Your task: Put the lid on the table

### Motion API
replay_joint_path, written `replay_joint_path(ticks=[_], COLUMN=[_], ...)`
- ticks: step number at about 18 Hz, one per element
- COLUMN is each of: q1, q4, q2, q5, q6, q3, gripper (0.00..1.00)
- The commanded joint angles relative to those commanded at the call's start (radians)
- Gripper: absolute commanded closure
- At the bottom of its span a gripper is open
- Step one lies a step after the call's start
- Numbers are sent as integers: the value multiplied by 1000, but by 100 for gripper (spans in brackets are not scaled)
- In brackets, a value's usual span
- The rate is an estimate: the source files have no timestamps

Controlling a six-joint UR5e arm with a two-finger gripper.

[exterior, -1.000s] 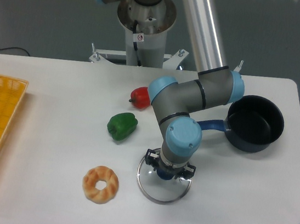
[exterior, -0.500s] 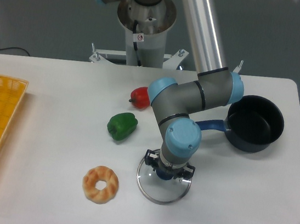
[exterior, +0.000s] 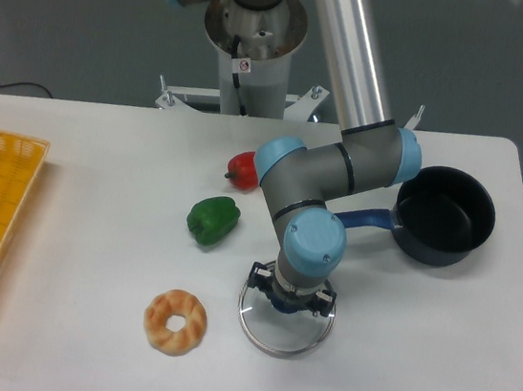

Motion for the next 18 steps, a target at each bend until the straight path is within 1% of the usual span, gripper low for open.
replay_joint_path(ticks=[10,13,15,16,18], q1=[-2,0,0,0,0], q4=[5,5,6,6,6], q2=[6,12,23,31,49], q5=[2,2,3,5,9], q6=[2,2,3,5,8], q3=[2,2,5,6,6], gripper=[19,13,6,0,0])
